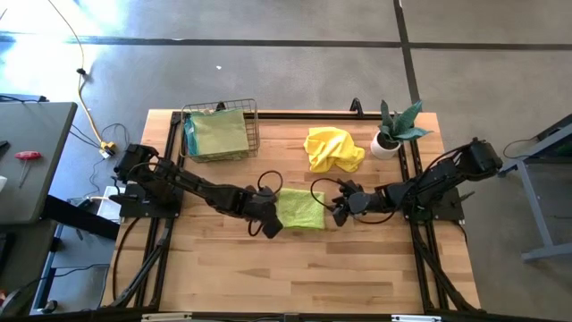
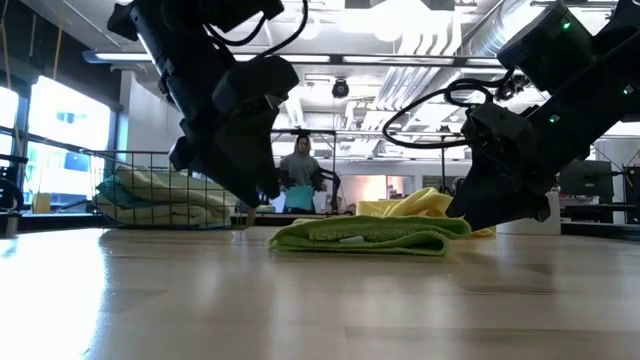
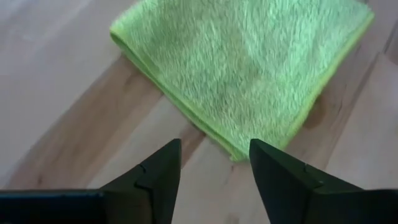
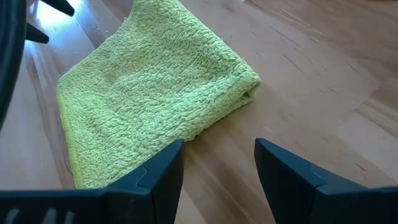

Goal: Fold microfiber towels
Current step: Put the folded light green towel into the wire basket

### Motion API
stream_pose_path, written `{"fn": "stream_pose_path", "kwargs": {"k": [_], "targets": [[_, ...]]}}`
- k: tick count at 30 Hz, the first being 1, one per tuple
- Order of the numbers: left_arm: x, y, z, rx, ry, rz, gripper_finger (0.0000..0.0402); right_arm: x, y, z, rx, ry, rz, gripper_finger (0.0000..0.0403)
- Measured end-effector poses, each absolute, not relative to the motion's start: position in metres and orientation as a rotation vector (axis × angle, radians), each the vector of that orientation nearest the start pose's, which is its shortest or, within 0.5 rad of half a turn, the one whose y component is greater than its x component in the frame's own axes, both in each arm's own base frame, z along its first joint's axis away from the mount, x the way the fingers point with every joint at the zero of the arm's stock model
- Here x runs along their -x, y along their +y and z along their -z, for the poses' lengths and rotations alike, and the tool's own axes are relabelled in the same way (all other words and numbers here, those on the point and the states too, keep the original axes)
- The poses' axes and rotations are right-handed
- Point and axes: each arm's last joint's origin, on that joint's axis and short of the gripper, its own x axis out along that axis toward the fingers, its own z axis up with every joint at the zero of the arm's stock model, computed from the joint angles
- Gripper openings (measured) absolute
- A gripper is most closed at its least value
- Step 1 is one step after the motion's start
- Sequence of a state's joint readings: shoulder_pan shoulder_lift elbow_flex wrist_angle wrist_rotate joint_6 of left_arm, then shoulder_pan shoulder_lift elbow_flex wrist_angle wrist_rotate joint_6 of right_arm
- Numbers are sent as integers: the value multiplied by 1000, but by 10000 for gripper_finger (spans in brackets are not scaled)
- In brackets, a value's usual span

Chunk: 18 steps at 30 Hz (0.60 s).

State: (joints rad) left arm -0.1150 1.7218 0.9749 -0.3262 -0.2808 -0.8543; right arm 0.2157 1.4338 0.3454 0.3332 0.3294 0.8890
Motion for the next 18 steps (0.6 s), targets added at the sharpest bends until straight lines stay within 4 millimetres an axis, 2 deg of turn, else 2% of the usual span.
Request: {"fn": "stream_pose_path", "kwargs": {"k": [3,8,14,18], "targets": [[-324,-29,-156,569,887,-591,202,-217,38,-111,-645,621,417,188],[-314,-23,-134,720,780,-605,241,-217,38,-111,-645,621,418,188],[-302,-10,-116,909,570,-593,250,-217,38,-111,-645,621,417,188],[-302,-6,-110,974,538,-620,250,-217,38,-111,-645,621,418,188]]}}
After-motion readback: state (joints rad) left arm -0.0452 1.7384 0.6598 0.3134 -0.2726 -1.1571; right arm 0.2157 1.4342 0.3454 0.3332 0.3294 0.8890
